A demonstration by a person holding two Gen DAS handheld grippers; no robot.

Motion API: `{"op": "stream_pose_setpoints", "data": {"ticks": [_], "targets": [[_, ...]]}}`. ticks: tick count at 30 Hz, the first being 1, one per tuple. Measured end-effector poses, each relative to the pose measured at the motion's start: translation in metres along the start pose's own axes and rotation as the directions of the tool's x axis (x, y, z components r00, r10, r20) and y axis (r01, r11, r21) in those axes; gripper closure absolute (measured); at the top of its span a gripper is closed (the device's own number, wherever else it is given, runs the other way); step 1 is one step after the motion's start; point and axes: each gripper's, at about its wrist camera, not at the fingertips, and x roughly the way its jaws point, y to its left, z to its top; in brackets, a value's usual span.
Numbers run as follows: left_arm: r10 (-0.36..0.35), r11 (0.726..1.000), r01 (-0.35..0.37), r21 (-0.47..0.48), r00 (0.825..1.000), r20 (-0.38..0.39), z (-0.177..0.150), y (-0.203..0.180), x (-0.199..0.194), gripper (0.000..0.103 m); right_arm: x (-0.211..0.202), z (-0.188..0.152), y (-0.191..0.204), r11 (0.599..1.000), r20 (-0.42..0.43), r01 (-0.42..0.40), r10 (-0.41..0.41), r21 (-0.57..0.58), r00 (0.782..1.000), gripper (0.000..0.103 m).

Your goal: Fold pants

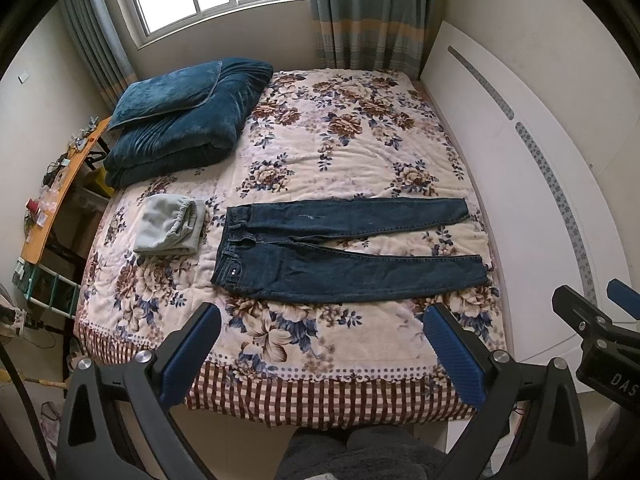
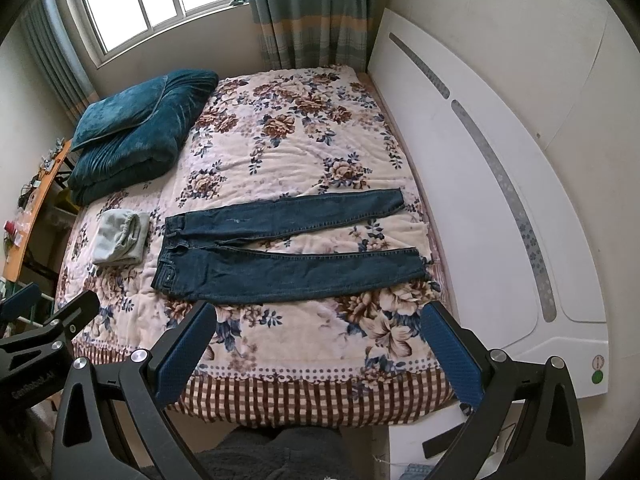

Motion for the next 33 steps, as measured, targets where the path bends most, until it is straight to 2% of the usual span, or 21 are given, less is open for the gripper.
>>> {"op": "stream_pose_setpoints", "data": {"ticks": [33], "targets": [[0.008,1.0,-0.008,-0.003,1.0,-0.002,0.01,-0.0076,0.0,0.0,-0.0012,-0.0021,-0.0051,1.0,-0.001,-0.009,0.009,0.005,1.0,0.0]]}}
